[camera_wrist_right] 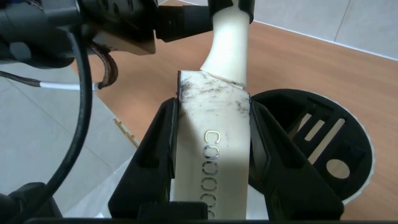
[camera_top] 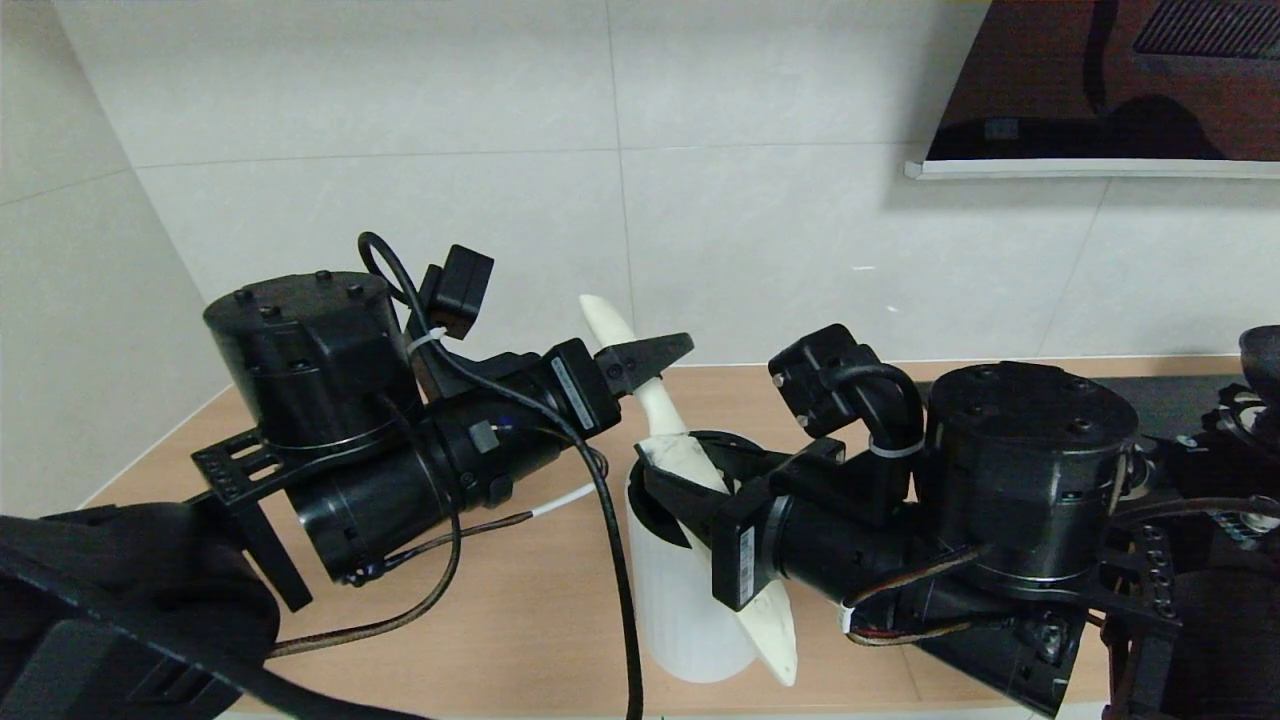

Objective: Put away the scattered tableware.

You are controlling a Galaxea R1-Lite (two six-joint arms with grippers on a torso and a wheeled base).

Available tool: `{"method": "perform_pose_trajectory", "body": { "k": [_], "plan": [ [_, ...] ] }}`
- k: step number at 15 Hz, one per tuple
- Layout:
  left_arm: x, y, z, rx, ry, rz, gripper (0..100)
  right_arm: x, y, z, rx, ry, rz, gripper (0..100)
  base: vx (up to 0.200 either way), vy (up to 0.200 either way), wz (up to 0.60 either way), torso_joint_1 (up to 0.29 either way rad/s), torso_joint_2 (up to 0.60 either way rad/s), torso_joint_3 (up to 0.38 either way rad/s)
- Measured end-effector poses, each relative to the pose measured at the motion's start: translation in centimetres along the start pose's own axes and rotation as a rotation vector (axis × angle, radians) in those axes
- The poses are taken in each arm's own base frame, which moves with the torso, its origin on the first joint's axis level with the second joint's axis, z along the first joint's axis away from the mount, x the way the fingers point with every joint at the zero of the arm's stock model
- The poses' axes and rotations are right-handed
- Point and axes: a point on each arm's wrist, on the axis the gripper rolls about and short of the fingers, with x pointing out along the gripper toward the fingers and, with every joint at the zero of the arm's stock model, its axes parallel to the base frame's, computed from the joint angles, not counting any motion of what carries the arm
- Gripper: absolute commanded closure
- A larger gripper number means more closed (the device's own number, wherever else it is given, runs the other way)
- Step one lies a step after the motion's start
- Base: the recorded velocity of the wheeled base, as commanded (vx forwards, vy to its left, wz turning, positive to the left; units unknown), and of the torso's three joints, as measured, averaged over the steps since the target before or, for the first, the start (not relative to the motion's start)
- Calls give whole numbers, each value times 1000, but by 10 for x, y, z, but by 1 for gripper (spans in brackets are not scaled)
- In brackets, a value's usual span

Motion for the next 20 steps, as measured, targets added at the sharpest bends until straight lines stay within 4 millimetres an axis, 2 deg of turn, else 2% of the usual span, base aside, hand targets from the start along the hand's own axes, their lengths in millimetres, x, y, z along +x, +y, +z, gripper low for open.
{"method": "perform_pose_trajectory", "body": {
  "k": [14, 15, 20],
  "plan": [
    [0, 1, -1, -1, 5, 2, 100, -2, 0, 1, 7, -3, -1, 100, 0, 0, 0, 0, 0, 0],
    [0, 1, -1, -1, 5, 3, 100, -2, 0, 1, 7, -4, -1, 0, 0, 0, 0, 0, 0, 0],
    [-1, 1, -1, 0, 6, 3, 100, -3, -1, 1, 7, -5, -2, 0, 0, 0, 0, 0, 0, 0]
  ]
}}
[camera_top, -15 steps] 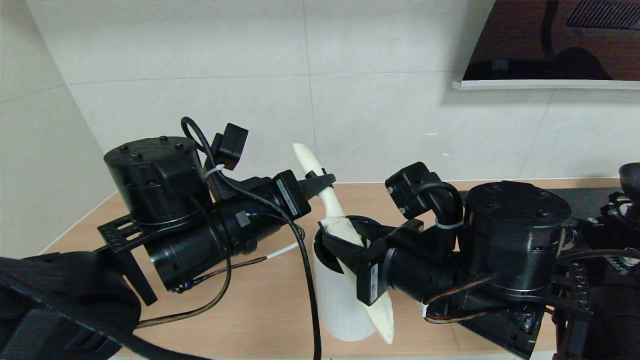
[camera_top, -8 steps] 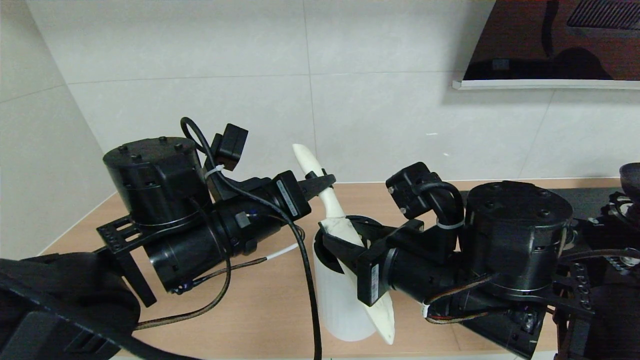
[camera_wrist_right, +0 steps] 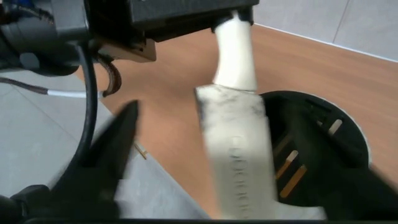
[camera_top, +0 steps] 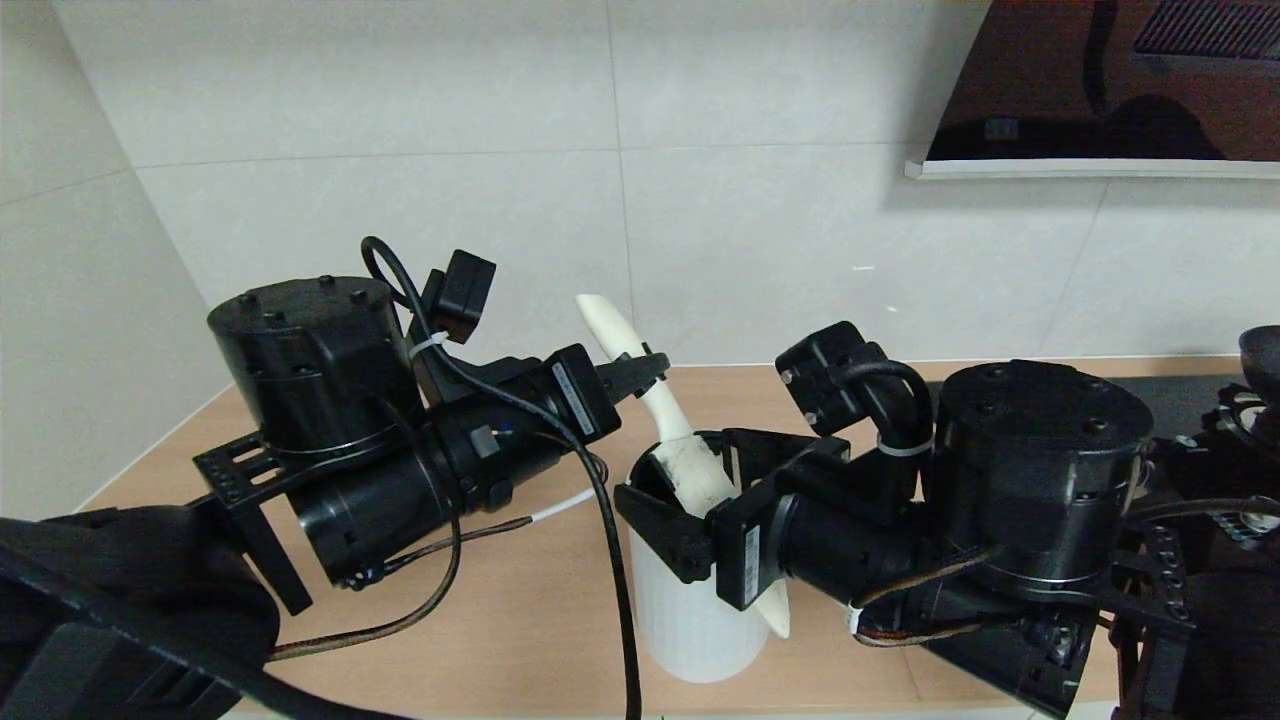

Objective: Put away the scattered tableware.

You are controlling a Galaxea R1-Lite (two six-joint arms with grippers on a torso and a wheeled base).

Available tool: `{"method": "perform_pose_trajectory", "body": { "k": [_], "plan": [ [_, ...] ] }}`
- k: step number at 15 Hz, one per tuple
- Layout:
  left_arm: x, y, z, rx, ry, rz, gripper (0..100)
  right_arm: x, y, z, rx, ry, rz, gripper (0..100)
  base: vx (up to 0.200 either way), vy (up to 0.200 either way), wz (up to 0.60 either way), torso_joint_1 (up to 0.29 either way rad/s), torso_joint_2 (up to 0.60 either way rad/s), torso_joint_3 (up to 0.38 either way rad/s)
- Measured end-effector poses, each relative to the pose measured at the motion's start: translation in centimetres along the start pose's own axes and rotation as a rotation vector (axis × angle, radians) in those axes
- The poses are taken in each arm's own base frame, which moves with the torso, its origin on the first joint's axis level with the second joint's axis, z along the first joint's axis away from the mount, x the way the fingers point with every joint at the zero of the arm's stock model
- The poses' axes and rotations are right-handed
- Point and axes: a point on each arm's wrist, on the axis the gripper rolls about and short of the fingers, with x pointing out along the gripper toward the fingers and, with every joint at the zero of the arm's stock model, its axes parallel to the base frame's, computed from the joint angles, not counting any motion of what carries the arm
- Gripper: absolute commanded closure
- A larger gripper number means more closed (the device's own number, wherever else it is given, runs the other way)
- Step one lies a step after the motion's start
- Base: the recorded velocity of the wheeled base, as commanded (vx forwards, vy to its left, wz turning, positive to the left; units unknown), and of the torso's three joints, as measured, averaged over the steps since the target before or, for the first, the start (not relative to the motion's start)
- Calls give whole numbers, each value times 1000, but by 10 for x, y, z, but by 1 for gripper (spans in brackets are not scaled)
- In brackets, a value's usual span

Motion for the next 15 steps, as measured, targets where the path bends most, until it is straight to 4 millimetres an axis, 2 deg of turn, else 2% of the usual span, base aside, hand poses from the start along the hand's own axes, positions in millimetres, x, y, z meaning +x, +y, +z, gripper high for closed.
{"method": "perform_pose_trajectory", "body": {
  "k": [4, 7, 10, 13, 15],
  "plan": [
    [-3, -5, 6, 10, -29, -10, 100, -8, -5, 10, 5, -27, -9, 0, 0, 0, 0, 0, 0, 0],
    [-11, -20, 23, 27, -98, -24, 100, -17, -27, 28, 15, -81, -59, 0, 0, 0, 0, 0, 0, 0],
    [-18, -37, 46, 65, -139, 66, 100, -27, -53, 43, 18, -111, -131, 0, 0, 0, 0, 0, 0, 0],
    [-18, -58, 71, 215, -215, 99, 100, -32, -73, 54, 20, -142, -202, 0, 0, 0, 0, 0, 0, 0],
    [-17, -61, 74, 337, -253, 175, 100, -33, -77, 56, 21, -148, -218, 0, 0, 0, 0, 0, 0, 0]
  ]
}}
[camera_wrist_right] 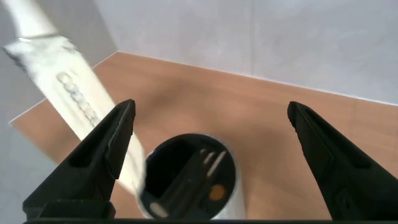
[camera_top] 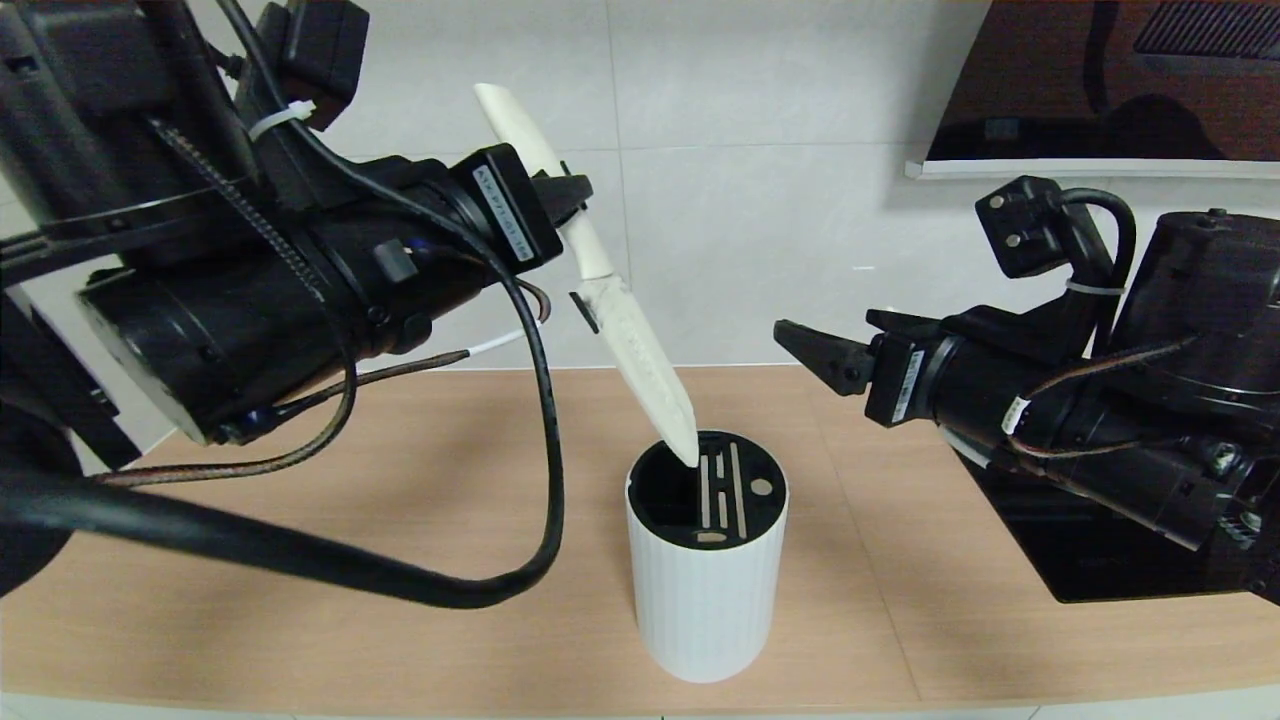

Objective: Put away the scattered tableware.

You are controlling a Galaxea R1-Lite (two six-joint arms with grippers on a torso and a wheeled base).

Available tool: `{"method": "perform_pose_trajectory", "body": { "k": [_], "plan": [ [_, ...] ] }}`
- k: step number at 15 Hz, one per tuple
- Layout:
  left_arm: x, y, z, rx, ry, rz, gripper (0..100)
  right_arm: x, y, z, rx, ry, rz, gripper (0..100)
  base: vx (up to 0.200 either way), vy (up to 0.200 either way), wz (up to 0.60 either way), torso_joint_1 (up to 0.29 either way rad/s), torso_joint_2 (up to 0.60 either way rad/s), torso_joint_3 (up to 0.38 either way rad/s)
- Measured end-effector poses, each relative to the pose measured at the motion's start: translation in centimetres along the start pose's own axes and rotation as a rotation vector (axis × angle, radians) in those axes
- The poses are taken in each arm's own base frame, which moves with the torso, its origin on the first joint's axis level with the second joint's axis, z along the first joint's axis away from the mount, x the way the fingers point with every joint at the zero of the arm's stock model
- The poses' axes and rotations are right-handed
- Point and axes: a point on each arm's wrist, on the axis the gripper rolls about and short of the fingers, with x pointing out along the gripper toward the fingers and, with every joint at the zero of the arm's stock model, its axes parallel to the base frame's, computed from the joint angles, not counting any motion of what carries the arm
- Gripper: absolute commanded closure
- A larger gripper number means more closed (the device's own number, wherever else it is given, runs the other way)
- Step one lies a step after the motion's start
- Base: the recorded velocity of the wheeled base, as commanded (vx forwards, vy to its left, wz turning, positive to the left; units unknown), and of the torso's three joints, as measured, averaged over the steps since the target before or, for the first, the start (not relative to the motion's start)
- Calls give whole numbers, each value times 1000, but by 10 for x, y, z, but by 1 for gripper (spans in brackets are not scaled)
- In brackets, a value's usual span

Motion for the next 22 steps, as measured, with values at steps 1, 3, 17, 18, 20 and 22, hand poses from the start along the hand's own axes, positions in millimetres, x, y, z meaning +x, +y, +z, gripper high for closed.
{"method": "perform_pose_trajectory", "body": {
  "k": [1, 3, 17, 18, 20, 22],
  "plan": [
    [2, -1, -2, 33, -25, 73, 100, 0, -2, 0, 0, 1, -6, 0, 0, 0, 0, 0, 0, 0],
    [4, -11, -6, 89, -91, 139, 100, 2, -3, -2, -1, 5, -12, 0, 0, 0, 0, 0, 0, 0],
    [13, -45, -66, 309, -171, 231, 100, 7, -5, -9, -7, 31, -19, 0, 0, 0, 0, 0, 0, 0],
    [12, -47, -69, 311, -159, 221, 100, 8, -5, -10, -7, 32, -20, 0, 0, 0, 0, 0, 0, 0],
    [10, -48, -76, 324, -123, 217, 100, 8, -5, -10, -7, 34, -20, 0, 0, 0, 0, 0, 0, 0],
    [10, -48, -83, 323, -89, 213, 100, 9, -5, -11, -8, 37, -20, 0, 0, 0, 0, 0, 0, 0]
  ]
}}
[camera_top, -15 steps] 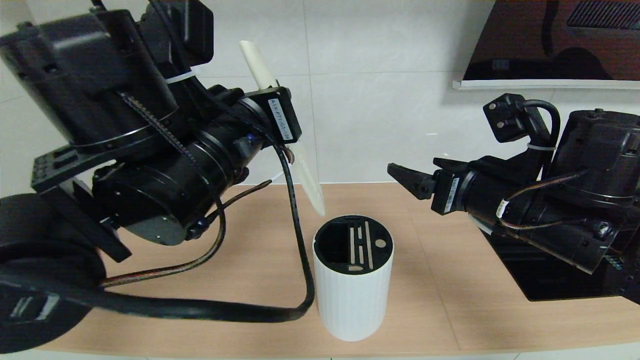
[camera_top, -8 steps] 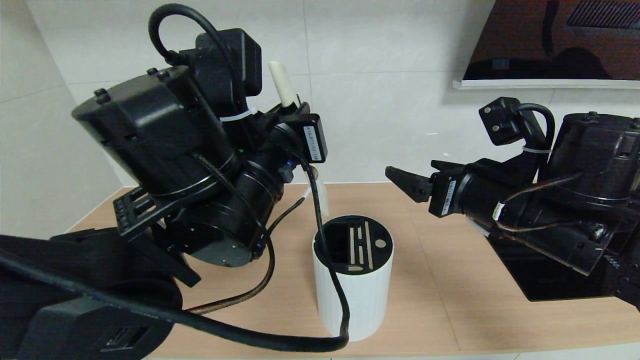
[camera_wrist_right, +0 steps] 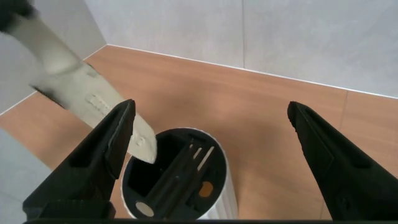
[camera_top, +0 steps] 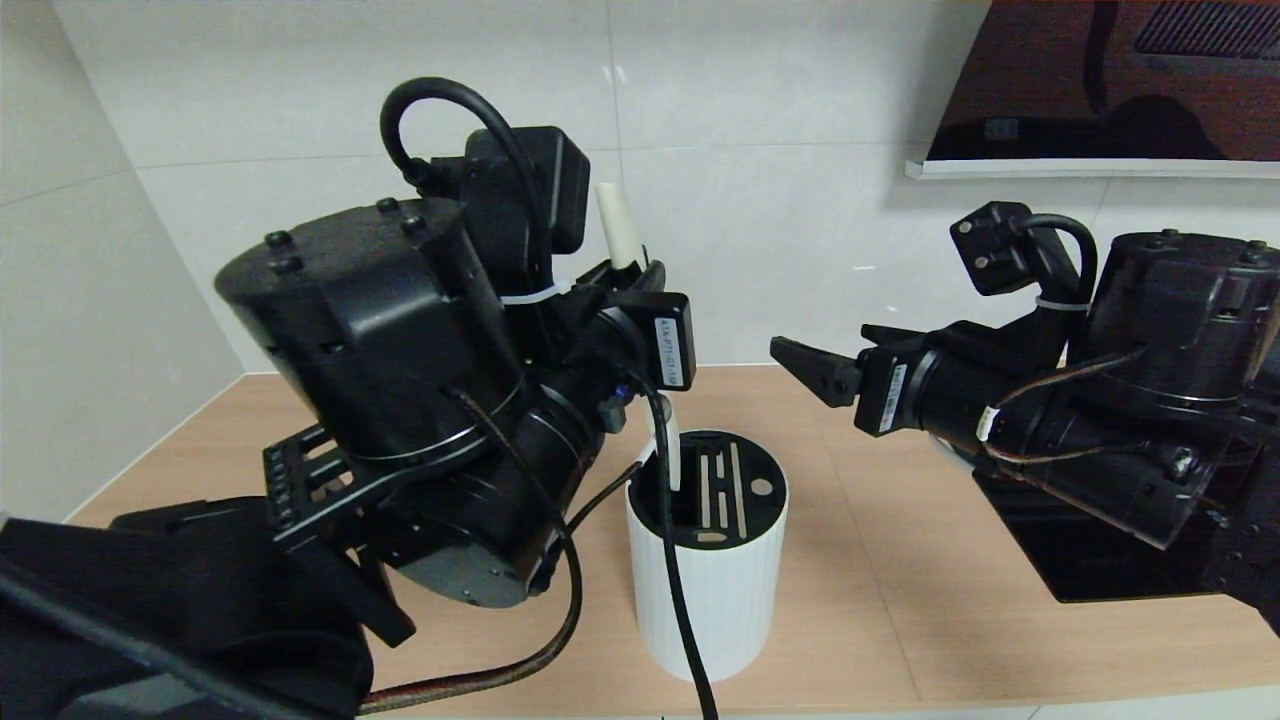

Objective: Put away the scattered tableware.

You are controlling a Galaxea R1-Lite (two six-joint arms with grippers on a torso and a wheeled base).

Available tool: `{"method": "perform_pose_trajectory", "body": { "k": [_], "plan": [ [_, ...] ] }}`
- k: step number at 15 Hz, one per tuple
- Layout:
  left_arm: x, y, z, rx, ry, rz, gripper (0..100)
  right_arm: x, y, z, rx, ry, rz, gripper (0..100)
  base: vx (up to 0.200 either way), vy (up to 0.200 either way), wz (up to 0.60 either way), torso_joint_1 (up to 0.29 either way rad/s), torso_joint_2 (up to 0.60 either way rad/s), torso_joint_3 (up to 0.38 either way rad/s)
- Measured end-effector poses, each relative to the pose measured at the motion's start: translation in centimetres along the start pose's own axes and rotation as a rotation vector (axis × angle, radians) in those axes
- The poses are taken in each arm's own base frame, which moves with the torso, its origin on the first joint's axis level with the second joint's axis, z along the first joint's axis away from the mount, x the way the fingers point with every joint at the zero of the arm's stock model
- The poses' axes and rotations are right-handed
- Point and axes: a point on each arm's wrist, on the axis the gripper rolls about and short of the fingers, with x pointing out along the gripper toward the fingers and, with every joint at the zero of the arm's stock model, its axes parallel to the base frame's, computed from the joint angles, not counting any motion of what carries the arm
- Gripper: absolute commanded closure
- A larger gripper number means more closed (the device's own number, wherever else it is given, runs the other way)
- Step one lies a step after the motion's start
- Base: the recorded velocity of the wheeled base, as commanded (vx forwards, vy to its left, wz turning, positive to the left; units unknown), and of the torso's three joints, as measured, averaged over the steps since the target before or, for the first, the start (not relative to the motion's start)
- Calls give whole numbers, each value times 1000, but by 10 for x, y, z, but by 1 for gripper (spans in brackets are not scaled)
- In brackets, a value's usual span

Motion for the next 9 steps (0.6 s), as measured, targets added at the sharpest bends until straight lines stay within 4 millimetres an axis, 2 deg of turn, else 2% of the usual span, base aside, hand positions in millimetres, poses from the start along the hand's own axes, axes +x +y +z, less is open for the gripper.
{"method": "perform_pose_trajectory", "body": {
  "k": [9],
  "plan": [
    [3, -7, -18, 1, 50, -12, 100, 3, 0, -4, -3, 14, -1, 0, 0, 0, 0, 0, 0, 0]
  ]
}}
